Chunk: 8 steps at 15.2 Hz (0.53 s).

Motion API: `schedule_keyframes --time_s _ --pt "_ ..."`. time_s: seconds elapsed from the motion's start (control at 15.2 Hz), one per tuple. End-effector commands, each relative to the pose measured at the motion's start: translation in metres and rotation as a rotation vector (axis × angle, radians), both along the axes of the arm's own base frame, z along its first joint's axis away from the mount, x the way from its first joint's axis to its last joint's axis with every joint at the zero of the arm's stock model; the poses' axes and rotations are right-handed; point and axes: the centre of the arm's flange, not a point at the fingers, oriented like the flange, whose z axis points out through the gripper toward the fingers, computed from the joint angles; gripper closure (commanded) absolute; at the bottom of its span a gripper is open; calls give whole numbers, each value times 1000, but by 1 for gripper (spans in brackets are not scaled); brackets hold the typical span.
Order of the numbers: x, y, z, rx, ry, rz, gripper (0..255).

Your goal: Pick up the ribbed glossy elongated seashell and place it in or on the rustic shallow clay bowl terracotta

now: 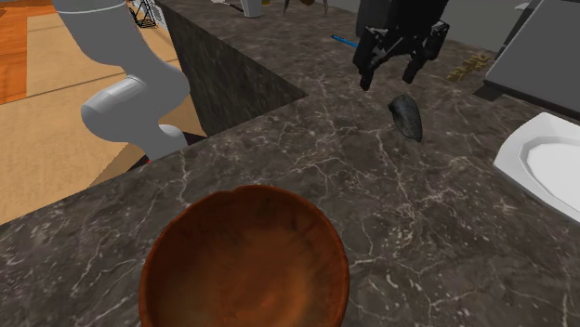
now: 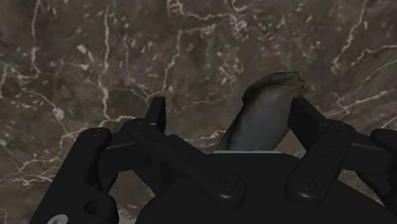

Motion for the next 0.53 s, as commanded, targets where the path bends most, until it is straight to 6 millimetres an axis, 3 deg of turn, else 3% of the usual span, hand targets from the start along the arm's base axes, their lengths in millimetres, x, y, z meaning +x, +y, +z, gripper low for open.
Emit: schedule_keyframes --time_s 0.0,0.13,0.46 --pt "27 -2 1 -4 -9 -90 0" --pt "50 -6 3 -8 -17 -174 0" --pt "53 -5 -18 -8 -18 -186 0"
